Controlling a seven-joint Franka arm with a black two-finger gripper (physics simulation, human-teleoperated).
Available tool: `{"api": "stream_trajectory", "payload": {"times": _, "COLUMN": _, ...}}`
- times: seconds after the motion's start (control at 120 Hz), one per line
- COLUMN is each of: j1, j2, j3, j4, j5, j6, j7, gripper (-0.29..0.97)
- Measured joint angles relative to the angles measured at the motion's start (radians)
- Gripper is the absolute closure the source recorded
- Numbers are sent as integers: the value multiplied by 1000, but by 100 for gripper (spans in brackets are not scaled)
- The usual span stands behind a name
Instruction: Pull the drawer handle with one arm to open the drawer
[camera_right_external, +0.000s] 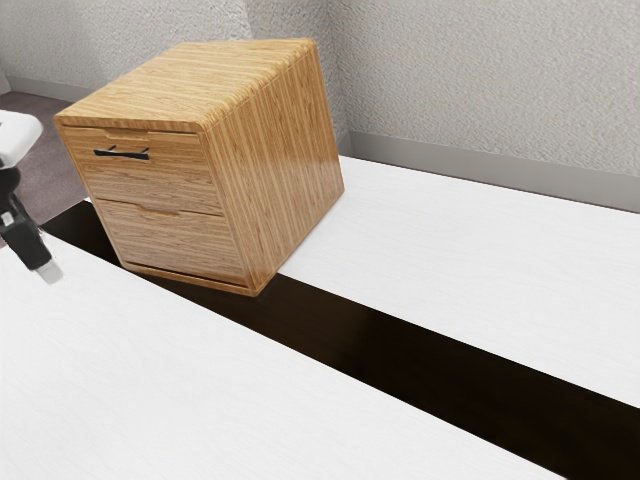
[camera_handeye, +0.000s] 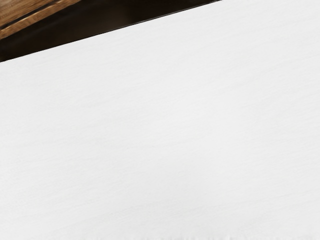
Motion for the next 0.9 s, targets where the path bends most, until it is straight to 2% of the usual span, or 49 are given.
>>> {"api": "stream_trajectory", "payload": {"times": 0.15, "j1": 3, "j2": -5, "j3": 7, "j4": 67, "j5": 63, "j6": -43, "j7": 200, "gripper": 0}}
{"api": "stream_trajectory", "payload": {"times": 0.267, "j1": -81, "j2": -20, "j3": 73, "j4": 108, "j5": 111, "j6": -44, "j7": 414, "gripper": 0}}
{"api": "stream_trajectory", "payload": {"times": 0.325, "j1": -149, "j2": -40, "j3": 126, "j4": 118, "j5": 134, "j6": -32, "j7": 526, "gripper": 0}}
{"api": "stream_trajectory", "payload": {"times": 0.392, "j1": -286, "j2": -87, "j3": 199, "j4": 148, "j5": 192, "j6": -18, "j7": 644, "gripper": 0}}
{"api": "stream_trajectory", "payload": {"times": 0.592, "j1": -641, "j2": -287, "j3": 321, "j4": 232, "j5": 430, "j6": 4, "j7": 929, "gripper": 0}}
{"api": "stream_trajectory", "payload": {"times": 0.733, "j1": -723, "j2": -300, "j3": 398, "j4": 322, "j5": 514, "j6": 10, "j7": 1072, "gripper": 0}}
{"api": "stream_trajectory", "payload": {"times": 0.9, "j1": -778, "j2": -294, "j3": 446, "j4": 356, "j5": 506, "j6": 26, "j7": 1169, "gripper": 0}}
